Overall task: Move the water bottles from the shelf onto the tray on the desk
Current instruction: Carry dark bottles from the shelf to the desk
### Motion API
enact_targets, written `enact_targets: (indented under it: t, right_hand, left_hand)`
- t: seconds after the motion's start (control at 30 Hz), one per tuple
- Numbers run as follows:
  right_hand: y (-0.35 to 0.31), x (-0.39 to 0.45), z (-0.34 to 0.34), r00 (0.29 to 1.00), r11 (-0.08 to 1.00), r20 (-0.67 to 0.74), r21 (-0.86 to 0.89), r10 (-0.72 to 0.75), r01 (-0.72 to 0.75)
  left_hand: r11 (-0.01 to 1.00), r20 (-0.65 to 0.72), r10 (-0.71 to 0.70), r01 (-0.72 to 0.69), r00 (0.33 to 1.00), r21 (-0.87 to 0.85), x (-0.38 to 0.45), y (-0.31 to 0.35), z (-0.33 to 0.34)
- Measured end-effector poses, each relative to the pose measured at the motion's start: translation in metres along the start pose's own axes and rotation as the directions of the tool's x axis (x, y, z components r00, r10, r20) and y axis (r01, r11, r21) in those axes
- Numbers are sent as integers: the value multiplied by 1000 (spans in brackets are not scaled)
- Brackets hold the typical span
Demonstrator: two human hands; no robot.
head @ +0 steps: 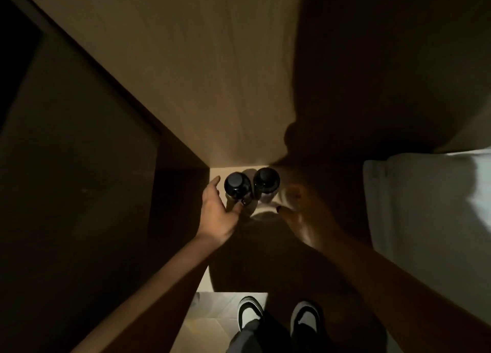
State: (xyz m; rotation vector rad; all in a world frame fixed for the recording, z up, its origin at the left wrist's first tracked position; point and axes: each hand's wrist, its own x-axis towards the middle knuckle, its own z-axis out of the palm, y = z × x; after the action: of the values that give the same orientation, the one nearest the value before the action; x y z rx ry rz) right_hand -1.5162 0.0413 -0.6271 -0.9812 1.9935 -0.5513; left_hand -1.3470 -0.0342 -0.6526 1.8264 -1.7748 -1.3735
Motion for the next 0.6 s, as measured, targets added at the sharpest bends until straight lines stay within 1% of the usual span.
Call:
enact_targets:
  t: [0.13,0.2,0.3,0.4,0.5,0.6]
  right_hand:
    - [20,-3,14,998,997,-17,-53,-53,52]
    - [26,-7,17,999,998,-13,-44,-42,42]
    - [27,-10,17,999,999,-4,1,-42,42]
    - [24,-10,15,998,998,7,0,-66,66]
    - [18,-11,18,994,993,6,-37,-110,110]
    - [14,-12,23,983,983,-11,11,-183,183]
  left_hand:
    - [993,-1,104,-104,995,58,17,-11,8]
    - [991,2,123,-123,992,58,21,-11,11]
    - [996,9,88,-88,996,4,24,-5,14]
    - [996,16,86,-86,996,6,23,-6,12]
    - [999,-24,34,-35,999,-39,12,-8,4]
    - [995,-69,-12,5,998,-103,-6,-8,-7]
